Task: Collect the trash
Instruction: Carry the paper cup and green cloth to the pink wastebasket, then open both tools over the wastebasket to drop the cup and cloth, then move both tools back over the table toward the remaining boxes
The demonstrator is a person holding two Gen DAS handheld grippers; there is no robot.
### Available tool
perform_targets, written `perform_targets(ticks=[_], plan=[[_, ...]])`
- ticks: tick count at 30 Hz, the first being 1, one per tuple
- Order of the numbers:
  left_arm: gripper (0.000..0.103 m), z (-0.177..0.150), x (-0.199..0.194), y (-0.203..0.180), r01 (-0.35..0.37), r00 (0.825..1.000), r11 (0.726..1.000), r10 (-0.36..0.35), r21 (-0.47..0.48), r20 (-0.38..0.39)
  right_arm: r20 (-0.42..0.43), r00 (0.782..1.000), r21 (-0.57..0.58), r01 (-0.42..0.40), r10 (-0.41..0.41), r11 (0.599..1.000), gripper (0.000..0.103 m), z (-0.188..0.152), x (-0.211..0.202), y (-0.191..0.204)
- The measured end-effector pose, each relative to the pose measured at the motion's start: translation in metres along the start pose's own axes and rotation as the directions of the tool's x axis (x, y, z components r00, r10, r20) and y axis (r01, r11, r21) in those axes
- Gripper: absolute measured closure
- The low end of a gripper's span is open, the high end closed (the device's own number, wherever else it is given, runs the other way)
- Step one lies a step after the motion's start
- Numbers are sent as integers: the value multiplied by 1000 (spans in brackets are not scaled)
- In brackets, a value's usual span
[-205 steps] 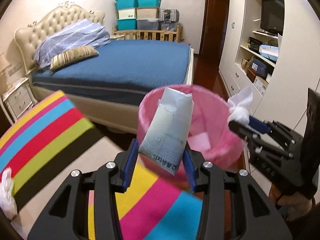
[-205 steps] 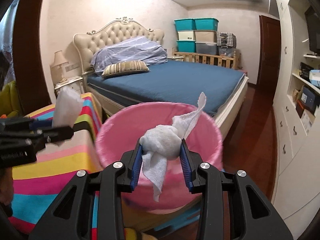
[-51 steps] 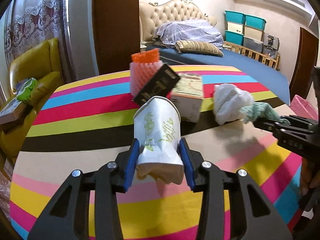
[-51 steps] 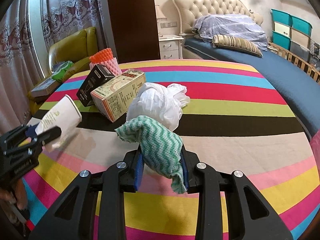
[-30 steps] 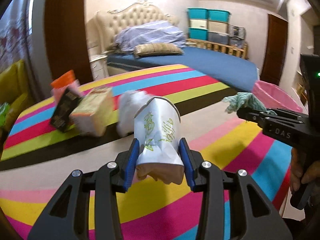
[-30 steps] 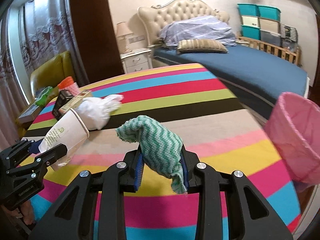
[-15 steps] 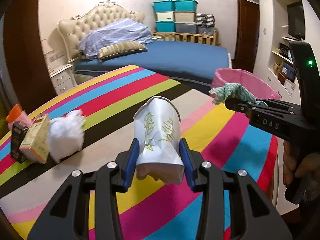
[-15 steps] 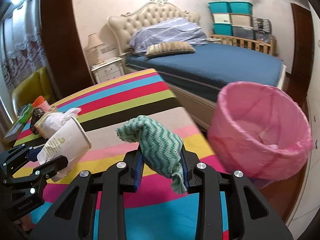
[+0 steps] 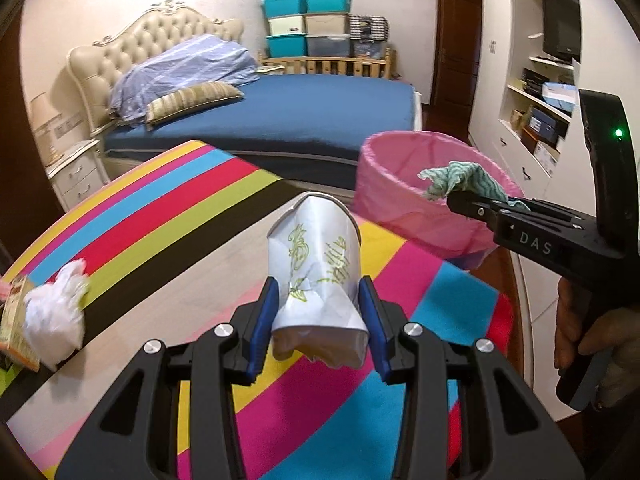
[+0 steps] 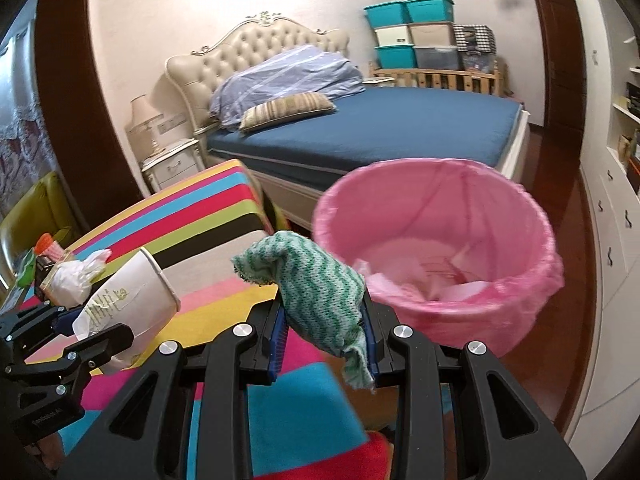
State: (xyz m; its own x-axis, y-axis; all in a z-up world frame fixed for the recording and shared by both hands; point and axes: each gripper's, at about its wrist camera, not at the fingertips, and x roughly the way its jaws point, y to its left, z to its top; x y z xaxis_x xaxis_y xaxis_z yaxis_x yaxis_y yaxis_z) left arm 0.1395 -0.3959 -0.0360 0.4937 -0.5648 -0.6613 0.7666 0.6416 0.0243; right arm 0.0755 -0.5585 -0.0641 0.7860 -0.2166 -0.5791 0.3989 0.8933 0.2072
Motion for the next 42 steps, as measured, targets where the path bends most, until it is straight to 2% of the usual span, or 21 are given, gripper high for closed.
perform_targets(ticks=[12, 17, 24, 29, 30, 31, 32, 35, 39, 42], plan=[[63, 74, 46, -58, 153, 988, 987, -153, 52, 1, 24, 994, 14, 109, -109, 994, 73, 20, 3, -69], [63, 104, 71, -78, 176, 984, 982, -176, 64, 0, 16, 991, 25, 135, -135, 991, 72, 30, 16, -90], [62, 137, 111, -87, 229, 973, 973, -229, -6, -38, 4, 989, 37, 150, -150, 988, 70, 39, 33, -109], [62, 148, 126, -90, 240, 970, 971, -240, -19, -36, 6, 988, 25, 155, -156, 988, 67, 43, 42, -112], [60, 150, 128, -90, 243, 969, 970, -244, -22, -28, 5, 987, 21, 162, -162, 987, 65, 44, 44, -112], [60, 150, 127, -90, 240, 971, 970, -241, -28, -14, 6, 986, 21, 165, -165, 986, 56, 44, 44, -111], [51, 150, 127, -88, 230, 973, 973, -230, -35, -3, 10, 986, 26, 164, -164, 986, 50, 45, 44, -112], [30, 149, 120, -74, 198, 980, 978, -196, -65, 32, 24, 984, 27, 174, -175, 984, 44, 45, 39, -114], [15, 141, 110, -52, 140, 990, 987, -136, -84, 49, 51, 982, 45, 178, -180, 983, 42, 42, 26, -116], [8, 130, 98, -33, 58, 996, 995, -52, -83, 70, 61, 984, 47, 165, -168, 985, 42, 39, 19, -112]])
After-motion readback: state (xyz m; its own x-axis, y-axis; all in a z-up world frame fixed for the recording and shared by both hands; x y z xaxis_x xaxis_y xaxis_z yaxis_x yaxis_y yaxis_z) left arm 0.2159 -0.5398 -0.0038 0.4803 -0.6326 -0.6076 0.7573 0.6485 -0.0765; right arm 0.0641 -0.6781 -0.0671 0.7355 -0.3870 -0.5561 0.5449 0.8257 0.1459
